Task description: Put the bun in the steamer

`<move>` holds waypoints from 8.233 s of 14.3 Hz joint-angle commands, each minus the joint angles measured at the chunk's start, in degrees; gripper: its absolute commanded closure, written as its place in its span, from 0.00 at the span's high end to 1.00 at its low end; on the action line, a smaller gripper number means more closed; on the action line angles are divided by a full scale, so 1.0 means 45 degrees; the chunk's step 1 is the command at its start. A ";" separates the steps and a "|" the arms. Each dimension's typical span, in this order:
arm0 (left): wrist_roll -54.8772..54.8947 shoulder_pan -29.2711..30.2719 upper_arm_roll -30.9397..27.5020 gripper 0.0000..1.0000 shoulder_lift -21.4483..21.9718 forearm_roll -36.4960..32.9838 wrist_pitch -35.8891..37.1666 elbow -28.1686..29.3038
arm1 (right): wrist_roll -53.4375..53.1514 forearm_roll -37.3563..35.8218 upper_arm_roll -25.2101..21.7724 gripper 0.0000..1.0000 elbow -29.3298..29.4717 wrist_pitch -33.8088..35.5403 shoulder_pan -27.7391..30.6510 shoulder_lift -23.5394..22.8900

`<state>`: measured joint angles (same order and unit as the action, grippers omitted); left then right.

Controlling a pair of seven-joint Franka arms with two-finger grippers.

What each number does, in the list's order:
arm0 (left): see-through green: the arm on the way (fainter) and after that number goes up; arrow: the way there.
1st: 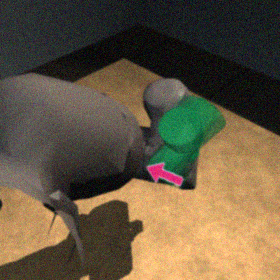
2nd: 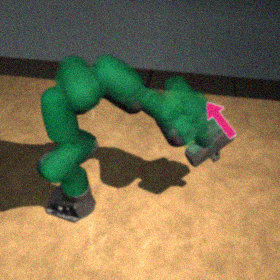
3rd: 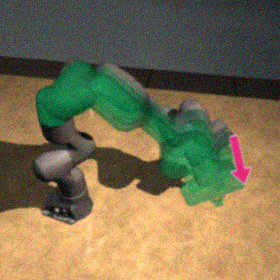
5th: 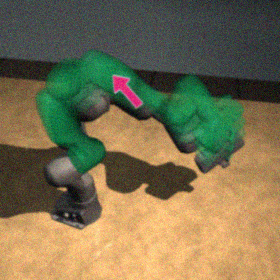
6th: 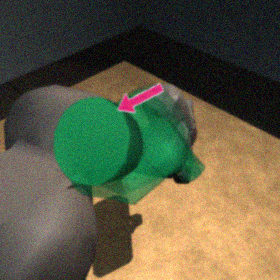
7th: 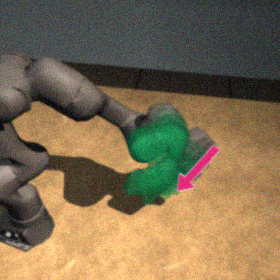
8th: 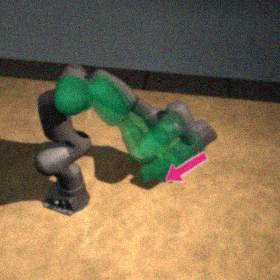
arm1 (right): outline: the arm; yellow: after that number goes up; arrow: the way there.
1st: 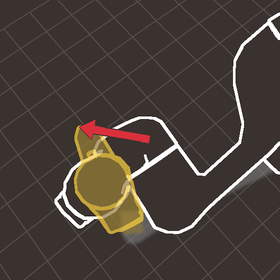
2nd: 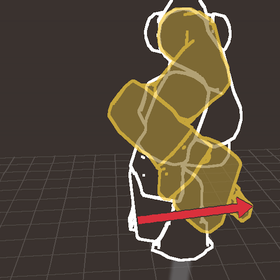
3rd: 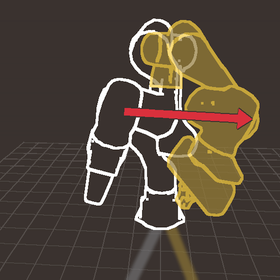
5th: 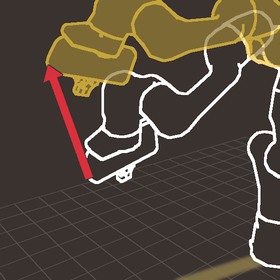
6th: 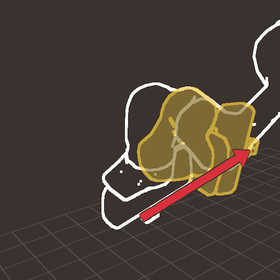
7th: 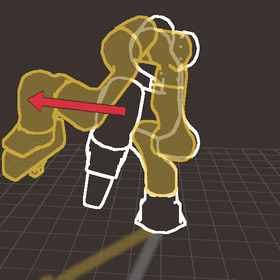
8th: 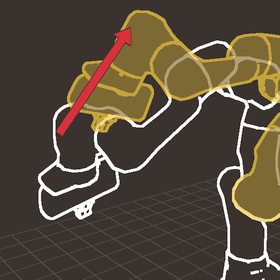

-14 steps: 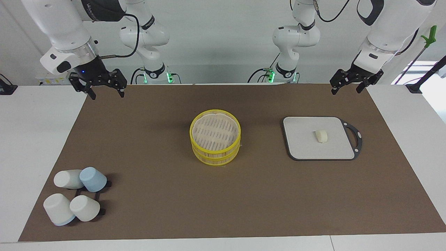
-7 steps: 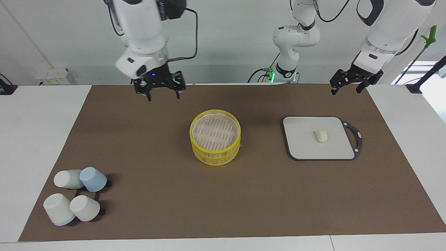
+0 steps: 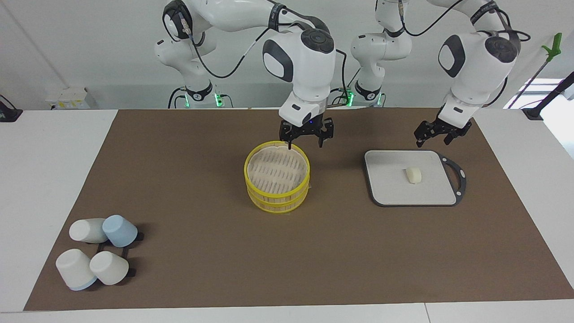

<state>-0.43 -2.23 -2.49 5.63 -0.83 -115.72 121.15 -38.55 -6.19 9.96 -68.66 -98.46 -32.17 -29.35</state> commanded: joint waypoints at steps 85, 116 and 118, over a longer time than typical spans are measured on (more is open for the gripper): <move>-0.0960 -0.0480 0.0319 1.00 -0.0645 0.0262 0.5891 -0.5732 | 0.0110 0.1220 0.0366 0.00 -0.5758 -0.5601 0.0567 0.1484; -0.0999 -0.0480 0.0319 1.00 -0.0957 0.0419 0.6262 -0.6709 | 0.0265 0.1083 0.0346 0.00 -0.6267 -0.8569 0.1095 0.0724; -0.0979 -0.0480 0.0319 1.00 -0.0957 0.0419 0.6262 -0.6709 | 0.0265 0.1006 0.0346 0.00 -0.5818 -0.8492 0.1016 0.0313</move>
<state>-5.59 -5.00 -1.34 1.55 0.19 -87.80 91.77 -38.87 -0.60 11.44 -97.42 -131.62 -28.53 -23.21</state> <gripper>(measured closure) 0.000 0.912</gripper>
